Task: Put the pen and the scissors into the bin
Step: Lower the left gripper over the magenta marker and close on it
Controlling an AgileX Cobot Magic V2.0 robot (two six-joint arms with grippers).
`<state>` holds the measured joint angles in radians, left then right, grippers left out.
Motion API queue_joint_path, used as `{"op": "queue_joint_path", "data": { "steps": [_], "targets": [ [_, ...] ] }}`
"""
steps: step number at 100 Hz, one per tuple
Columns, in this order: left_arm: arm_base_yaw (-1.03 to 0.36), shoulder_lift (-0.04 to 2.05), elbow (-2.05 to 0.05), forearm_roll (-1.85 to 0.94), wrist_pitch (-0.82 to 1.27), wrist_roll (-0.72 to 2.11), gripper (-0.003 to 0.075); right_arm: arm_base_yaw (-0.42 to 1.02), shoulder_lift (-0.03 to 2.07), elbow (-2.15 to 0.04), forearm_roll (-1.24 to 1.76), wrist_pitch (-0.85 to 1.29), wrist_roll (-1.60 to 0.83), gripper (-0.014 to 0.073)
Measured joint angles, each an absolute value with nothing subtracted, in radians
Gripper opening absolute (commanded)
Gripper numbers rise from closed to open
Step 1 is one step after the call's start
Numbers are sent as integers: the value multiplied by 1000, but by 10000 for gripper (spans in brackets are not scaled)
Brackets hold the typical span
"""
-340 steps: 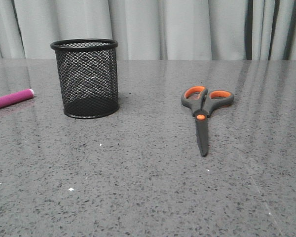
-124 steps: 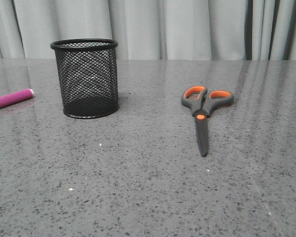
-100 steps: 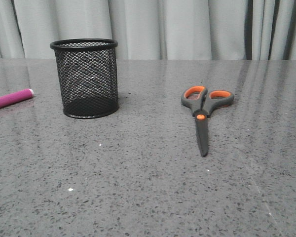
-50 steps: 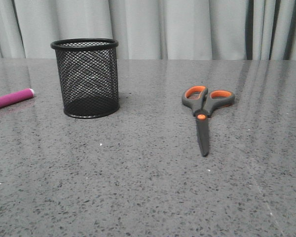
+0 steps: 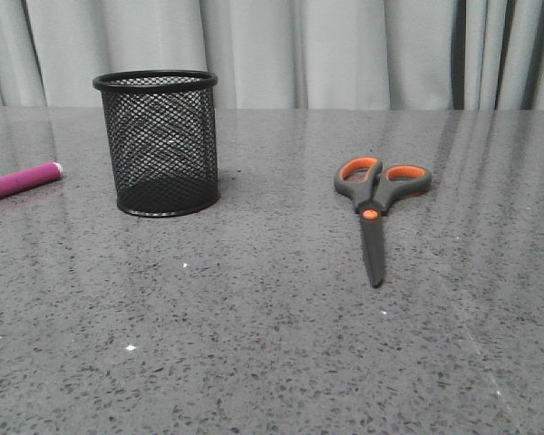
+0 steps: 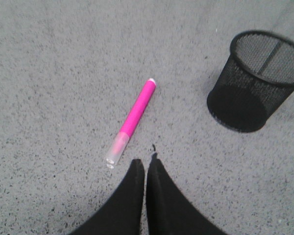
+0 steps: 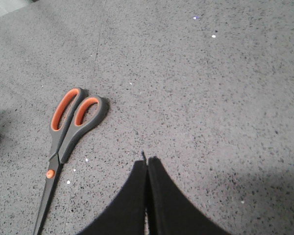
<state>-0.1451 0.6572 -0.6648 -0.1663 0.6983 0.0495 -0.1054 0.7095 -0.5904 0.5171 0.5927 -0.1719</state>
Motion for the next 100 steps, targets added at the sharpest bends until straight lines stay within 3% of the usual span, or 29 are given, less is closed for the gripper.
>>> {"op": "queue_joint_path", "data": {
  "steps": [13,35,42,61,100],
  "targets": [
    [-145,693,-669,-166,703,94,22,-105,732,-616,517,599,-189,58],
    [-145,700,-669,-191,677,128,331,-105,734,-617,517,607,-192,421],
    [-145,700,-671,-201,671,132,368,-105,734,-617,517,611,-192,424],
    [-145,741,-693,-228,692,180,367,-105,734,-619,555,624,-237,396],
    [-145,1069,-935,-254,826,319,367,-105,734,-670,576,701,-360,396]
  ]
}}
